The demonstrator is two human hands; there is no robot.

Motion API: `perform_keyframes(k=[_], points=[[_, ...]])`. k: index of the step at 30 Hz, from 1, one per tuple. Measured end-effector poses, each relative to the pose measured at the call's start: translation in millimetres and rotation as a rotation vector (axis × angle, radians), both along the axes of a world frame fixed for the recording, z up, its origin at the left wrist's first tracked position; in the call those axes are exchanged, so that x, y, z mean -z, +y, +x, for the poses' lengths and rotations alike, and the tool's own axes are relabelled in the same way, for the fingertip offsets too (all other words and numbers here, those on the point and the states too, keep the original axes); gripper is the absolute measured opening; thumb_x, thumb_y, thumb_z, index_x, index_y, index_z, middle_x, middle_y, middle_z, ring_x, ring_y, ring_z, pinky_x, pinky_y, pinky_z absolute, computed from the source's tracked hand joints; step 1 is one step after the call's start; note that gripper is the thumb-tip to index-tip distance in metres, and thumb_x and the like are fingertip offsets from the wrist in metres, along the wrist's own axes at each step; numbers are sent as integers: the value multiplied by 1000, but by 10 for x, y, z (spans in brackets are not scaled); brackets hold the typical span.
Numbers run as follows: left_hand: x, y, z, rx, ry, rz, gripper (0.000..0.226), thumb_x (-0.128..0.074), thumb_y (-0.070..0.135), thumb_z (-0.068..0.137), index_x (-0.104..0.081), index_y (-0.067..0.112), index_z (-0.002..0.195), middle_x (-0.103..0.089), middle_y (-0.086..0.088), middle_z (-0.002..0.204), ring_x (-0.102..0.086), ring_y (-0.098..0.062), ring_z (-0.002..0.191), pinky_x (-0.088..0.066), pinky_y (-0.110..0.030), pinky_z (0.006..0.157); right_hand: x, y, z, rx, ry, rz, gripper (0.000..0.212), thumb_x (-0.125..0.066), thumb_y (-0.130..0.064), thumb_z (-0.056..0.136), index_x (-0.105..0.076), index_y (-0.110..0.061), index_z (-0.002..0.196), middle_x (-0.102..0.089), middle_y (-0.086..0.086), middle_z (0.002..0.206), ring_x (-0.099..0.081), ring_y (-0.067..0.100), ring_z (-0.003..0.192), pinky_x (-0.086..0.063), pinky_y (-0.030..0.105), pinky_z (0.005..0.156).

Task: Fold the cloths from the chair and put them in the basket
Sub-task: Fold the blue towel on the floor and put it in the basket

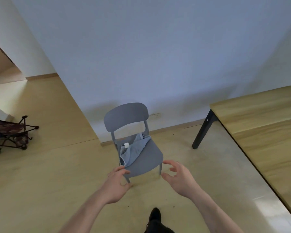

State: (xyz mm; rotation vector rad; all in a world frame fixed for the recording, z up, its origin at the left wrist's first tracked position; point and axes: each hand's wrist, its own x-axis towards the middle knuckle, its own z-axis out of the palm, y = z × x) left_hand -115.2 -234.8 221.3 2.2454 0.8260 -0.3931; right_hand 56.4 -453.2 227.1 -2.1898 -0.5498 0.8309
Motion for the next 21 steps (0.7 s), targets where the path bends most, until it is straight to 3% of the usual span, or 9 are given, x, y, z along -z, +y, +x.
perform_keyframes(k=[10, 17, 21], points=[[126, 1142, 339, 54, 89, -31, 48, -63, 35, 95, -51, 33, 141, -30, 12, 156, -35, -15, 143, -32, -33, 118, 156, 1090, 164, 12, 36, -10, 47, -67, -38, 94, -51, -40, 139, -50, -13, 124, -48, 6, 114, -47, 26, 93], [585, 1904, 717, 323, 242, -67, 49, -62, 33, 93, -52, 31, 141, -39, 6, 150, -41, -17, 138, -36, -33, 114, 336, 1562, 77, 219, 11, -62, 48, -66, -36, 95, -50, -35, 141, -47, -17, 131, -53, 4, 107, -43, 21, 88], [994, 2326, 928, 451, 326, -92, 53, -62, 31, 94, -51, 28, 145, -39, 2, 153, -45, -20, 138, -42, -31, 108, 534, 1840, -131, 398, 35, -88, 50, -66, -35, 94, -50, -37, 141, -51, -16, 127, -54, 8, 117, -51, 29, 94]])
